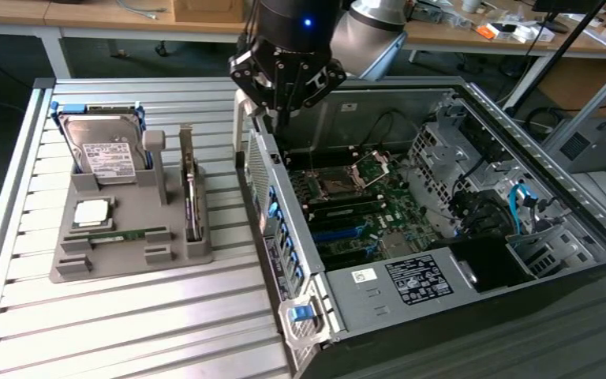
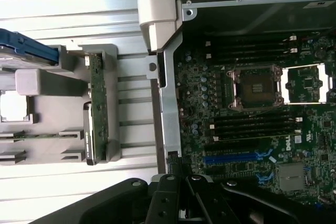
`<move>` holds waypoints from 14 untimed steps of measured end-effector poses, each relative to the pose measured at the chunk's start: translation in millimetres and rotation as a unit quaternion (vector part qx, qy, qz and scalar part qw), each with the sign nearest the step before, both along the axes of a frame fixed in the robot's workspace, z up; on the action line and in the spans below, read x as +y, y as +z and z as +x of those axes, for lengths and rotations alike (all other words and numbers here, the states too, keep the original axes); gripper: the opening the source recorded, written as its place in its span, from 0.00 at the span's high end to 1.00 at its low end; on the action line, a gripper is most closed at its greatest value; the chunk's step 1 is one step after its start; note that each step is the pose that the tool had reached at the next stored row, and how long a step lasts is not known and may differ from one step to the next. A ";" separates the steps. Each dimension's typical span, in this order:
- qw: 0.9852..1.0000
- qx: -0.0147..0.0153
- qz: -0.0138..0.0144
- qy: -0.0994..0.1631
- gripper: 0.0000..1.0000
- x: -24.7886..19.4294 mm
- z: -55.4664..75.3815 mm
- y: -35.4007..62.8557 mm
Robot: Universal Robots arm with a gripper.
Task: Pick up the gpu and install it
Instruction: 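Reach for the gpu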
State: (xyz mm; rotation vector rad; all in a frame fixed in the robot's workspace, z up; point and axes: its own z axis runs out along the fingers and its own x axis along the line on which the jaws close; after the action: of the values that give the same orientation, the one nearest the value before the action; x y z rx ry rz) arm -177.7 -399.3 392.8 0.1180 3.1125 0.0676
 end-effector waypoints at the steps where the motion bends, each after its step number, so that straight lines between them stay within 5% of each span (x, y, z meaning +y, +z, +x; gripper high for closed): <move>1: 1.000 0.000 0.000 0.000 0.89 0.0 -0.4 0.0; 14: 1.000 0.000 0.000 0.000 0.89 -0.3 -4.4 0.0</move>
State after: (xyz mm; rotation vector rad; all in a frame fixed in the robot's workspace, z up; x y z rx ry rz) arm -182.1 -399.5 392.8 0.1180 3.1125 0.0677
